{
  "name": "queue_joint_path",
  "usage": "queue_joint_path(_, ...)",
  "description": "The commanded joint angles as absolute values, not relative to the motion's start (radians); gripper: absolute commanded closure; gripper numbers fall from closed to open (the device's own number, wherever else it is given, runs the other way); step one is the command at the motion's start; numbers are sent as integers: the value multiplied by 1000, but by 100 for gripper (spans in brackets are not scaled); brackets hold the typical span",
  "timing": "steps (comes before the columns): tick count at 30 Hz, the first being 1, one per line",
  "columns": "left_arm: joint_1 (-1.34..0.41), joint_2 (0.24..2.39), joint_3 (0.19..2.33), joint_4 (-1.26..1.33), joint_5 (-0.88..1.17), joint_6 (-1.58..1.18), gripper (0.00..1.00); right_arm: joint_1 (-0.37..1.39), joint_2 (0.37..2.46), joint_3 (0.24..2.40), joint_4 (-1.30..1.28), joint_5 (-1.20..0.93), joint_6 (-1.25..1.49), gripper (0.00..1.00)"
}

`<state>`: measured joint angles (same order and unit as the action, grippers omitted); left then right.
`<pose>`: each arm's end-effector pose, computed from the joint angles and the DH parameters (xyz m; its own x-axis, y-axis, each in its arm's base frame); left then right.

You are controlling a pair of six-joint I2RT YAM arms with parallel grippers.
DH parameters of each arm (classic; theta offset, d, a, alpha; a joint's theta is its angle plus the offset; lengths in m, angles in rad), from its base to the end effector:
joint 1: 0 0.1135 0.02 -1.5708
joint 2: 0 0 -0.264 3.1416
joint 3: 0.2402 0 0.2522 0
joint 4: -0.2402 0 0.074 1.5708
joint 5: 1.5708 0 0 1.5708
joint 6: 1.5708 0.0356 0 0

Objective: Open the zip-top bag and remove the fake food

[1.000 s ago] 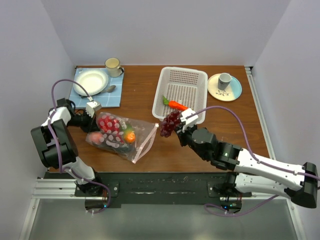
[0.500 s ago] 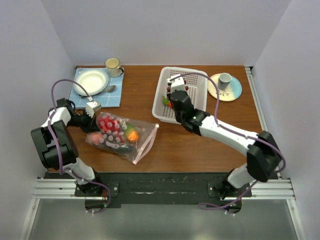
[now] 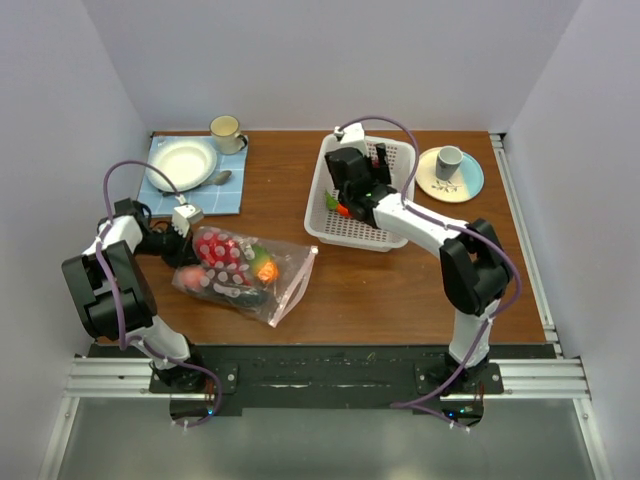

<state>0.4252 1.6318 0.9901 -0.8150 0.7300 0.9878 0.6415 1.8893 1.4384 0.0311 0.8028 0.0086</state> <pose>0.2646 0.0937 0.1786 -0.6971 0.3672 -0.6158 0.6244 0.7331 -0.2697 0.3674 0.2424 0.2712 -0.3256 -0.2357 -0.9157 0.1134 0.9517 -0.2853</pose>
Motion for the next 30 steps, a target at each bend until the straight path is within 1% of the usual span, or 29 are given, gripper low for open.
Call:
queue_joint_path(1, 433, 1629, 982, -810, 753, 1009, 100, 646, 1792, 1477, -63, 884, 67, 1)
queue_joint_path(3, 433, 1632, 980, -808, 753, 1009, 100, 652, 1738, 1454, -106, 844, 92, 2)
queue_joint_path(4, 433, 1634, 982, -808, 752, 1009, 100, 656, 1661, 1404, -106, 807, 101, 9)
queue_joint_path(6, 433, 1634, 982, -808, 750, 1009, 100, 685, 1577, 1330, -107, 666, 124, 19)
queue_joint_path(7, 433, 1631, 980, -808, 749, 1009, 100, 698, 1530, 1248, -109, 629, 133, 31)
queue_joint_path(8, 433, 1629, 977, -805, 747, 1009, 100, 722, 1452, 1206, -110, 548, 164, 40)
queue_joint_path(9, 433, 1629, 976, -802, 746, 1011, 100, 739, 1407, 1115, -113, 517, 181, 48)
queue_joint_path(10, 431, 1632, 976, -802, 744, 1009, 100, 759, 1372, 1061, -103, 497, 198, 68)
queue_joint_path(11, 433, 1634, 976, -801, 744, 1008, 100, 808, 1309, 1007, -65, 464, 221, 79)
queue_joint_path(13, 433, 1643, 979, -799, 745, 1006, 100, 866, 1267, 860, -25, 453, 248, 99)
queue_joint_path(15, 433, 1651, 983, -801, 749, 1002, 100, 939, 1240, 751, 41, 424, 293, 100)
queue_joint_path(17, 431, 1649, 985, -801, 750, 1000, 100, 1003, 1244, 706, 96, 419, 311, 100)
queue_joint_path(19, 431, 1641, 983, -799, 749, 997, 100, 1031, 1281, 673, 135, 391, 318, 100)
queue_joint_path(26, 433, 1628, 983, -805, 749, 994, 100, 1054, 1428, 695, 303, 304, 331, 100)
queue_joint_path(30, 431, 1624, 977, -804, 742, 997, 100, 1055, 1498, 761, 348, 270, 327, 100)
